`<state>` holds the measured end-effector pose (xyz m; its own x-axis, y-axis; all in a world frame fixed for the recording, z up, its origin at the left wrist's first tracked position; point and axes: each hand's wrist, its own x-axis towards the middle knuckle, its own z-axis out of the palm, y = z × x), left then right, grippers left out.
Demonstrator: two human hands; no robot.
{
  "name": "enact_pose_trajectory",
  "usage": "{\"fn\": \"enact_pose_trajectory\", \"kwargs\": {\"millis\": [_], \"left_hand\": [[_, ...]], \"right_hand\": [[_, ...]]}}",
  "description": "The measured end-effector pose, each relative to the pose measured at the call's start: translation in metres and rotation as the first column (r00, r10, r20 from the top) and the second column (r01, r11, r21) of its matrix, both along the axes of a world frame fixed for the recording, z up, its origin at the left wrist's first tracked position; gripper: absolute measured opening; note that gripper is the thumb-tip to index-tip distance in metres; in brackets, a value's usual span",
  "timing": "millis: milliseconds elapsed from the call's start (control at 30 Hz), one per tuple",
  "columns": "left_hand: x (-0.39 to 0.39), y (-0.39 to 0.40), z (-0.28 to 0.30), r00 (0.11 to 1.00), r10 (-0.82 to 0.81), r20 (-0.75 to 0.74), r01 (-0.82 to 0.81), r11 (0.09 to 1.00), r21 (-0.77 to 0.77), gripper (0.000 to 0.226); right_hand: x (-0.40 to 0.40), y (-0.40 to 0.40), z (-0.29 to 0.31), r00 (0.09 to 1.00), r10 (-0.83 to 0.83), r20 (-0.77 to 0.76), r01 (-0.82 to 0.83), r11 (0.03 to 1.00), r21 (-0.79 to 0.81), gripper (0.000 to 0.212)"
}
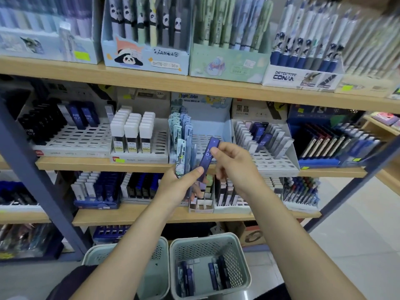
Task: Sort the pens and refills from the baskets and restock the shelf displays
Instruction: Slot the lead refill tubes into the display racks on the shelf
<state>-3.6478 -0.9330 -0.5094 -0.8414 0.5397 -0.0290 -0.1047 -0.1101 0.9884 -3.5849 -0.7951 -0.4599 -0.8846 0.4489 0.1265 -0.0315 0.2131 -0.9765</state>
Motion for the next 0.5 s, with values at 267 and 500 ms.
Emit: {"fn": "enact_pose_trajectory", "kwargs": {"millis": [267,500], "left_hand": [[0.035,0.050,0.009,0.996,-0.086,0.024,0.087,0.995,-0.058,0.014],[0.054,0.086,0.025,0.992,-0.124,-0.004,0.123,0.990,-0.068,0.014]], "right_hand": [[0.054,0.069,0.007,0.992,-0.087,-0.094,0.066,0.976,-0.206,0.015],[0.068,0.120,0.014,0.962,-0.245,-0.117,0.197,0.926,-0.322,0.030]]}}
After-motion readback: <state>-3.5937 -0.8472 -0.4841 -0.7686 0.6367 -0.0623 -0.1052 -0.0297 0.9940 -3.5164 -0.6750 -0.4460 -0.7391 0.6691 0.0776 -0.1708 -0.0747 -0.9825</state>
